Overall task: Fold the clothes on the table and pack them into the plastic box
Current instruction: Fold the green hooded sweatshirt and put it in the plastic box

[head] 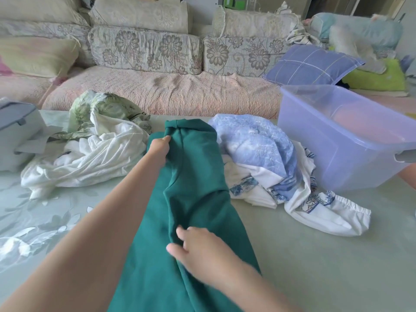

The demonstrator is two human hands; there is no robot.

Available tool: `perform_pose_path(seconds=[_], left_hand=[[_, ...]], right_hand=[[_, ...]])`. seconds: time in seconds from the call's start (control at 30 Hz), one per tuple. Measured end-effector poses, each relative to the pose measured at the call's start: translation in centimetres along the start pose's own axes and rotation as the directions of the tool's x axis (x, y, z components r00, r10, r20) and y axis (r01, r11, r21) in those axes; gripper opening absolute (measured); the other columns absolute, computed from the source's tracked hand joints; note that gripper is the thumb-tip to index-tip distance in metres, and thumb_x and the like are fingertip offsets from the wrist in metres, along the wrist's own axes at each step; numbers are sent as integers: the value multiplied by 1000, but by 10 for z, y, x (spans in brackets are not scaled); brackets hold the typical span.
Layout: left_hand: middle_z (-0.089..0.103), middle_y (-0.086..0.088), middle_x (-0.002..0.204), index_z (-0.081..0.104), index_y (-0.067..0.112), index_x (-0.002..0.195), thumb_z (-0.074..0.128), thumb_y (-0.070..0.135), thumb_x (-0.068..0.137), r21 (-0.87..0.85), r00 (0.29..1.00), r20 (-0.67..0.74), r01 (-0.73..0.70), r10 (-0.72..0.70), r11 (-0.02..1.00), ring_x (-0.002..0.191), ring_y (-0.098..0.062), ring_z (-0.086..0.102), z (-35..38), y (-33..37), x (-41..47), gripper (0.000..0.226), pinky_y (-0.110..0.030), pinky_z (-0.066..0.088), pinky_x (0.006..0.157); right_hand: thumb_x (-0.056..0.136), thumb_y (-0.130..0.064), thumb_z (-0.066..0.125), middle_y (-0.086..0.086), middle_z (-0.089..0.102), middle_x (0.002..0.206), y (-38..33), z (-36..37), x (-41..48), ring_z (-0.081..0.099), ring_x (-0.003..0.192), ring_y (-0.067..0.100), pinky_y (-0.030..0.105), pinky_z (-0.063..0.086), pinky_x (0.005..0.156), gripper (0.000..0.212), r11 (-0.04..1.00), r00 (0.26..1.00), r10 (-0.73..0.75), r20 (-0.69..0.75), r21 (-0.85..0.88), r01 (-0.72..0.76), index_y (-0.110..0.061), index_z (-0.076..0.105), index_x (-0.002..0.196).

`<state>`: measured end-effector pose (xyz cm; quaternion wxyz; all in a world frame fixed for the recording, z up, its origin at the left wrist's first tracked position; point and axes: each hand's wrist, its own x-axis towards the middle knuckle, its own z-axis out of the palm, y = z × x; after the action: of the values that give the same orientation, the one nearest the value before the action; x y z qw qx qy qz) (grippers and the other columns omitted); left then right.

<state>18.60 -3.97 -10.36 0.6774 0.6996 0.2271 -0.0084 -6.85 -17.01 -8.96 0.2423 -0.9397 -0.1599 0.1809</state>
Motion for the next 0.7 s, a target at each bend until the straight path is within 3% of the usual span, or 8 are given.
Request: perform_pose_path(seconds=[0.07, 0.1, 0.17, 0.23, 0.3, 0.4, 0.57, 0.7], left_hand=[[62, -8, 96, 61, 14, 85, 55, 24, 94, -32, 998, 52, -46, 47, 998, 83, -23, 61, 2, 3, -9, 15, -35, 52, 81], [63, -7, 91, 61, 16, 81, 59, 23, 92, -31, 994, 74, -81, 84, 996, 77, -20, 60, 4, 5, -11, 13, -33, 52, 76], [66, -7, 90, 65, 13, 93, 66, 22, 88, -74, 980, 120, -152, 161, 986, 75, -19, 61, 8, 9, -17, 11, -31, 52, 72], [67, -7, 89, 64, 12, 102, 67, 17, 86, -115, 966, 117, -218, 231, 969, 76, -20, 62, 13, 10, -20, 16, -33, 52, 76], [65, -4, 81, 63, 12, 95, 62, 10, 89, -124, 948, 96, -290, 303, 949, 73, -18, 59, 18, 9, -23, 7, -30, 51, 72], [64, -1, 79, 63, 10, 94, 55, 6, 91, -94, 926, 109, -352, 361, 931, 73, -16, 58, 22, 6, -23, 9, -25, 49, 66], [67, -10, 95, 63, 13, 98, 52, 5, 92, -29, 908, 158, -388, 388, 921, 87, -22, 62, 18, 4, -16, 15, -40, 52, 83], [66, -11, 95, 62, 10, 100, 52, 8, 93, -2, 896, 166, -417, 412, 909, 88, -22, 61, 16, 2, -12, 13, -39, 50, 83]], right_hand=[[93, -34, 44, 11, 66, 83, 11, -20, 7, 63, 70, 28, 39, 54, 68, 28, 980, 999, 3, -43, 197, 5, -12, 60, 87], [92, -29, 46, 8, 67, 76, 18, -32, 16, 63, 63, 24, 38, 55, 61, 25, 964, 993, 16, -117, 264, 15, -11, 61, 84], [92, -17, 51, -2, 66, 73, 33, -63, 44, 63, 64, 19, 32, 53, 54, 17, 920, 951, 41, -308, 383, 85, -17, 67, 88], [91, -12, 57, -8, 66, 85, 47, -101, 83, 61, 78, 16, 26, 49, 66, 19, 914, 863, 67, -501, 378, 148, -17, 69, 105], [88, -17, 64, -3, 68, 106, 60, -136, 127, 59, 97, 15, 29, 47, 87, 28, 964, 795, 42, -605, 233, 126, -21, 67, 116], [80, -27, 72, 10, 64, 117, 68, -167, 187, 53, 117, 22, 35, 40, 102, 45, 989, 800, -10, -600, 113, 97, -29, 62, 124], [73, -34, 78, -3, 67, 106, 52, -172, 233, 50, 110, 17, 28, 37, 94, 38, 981, 789, -118, -604, 53, 187, -29, 69, 109], [72, -34, 79, -6, 69, 103, 48, -154, 245, 58, 100, 16, 29, 42, 88, 31, 967, 796, -217, -566, -11, 255, -23, 72, 100]])
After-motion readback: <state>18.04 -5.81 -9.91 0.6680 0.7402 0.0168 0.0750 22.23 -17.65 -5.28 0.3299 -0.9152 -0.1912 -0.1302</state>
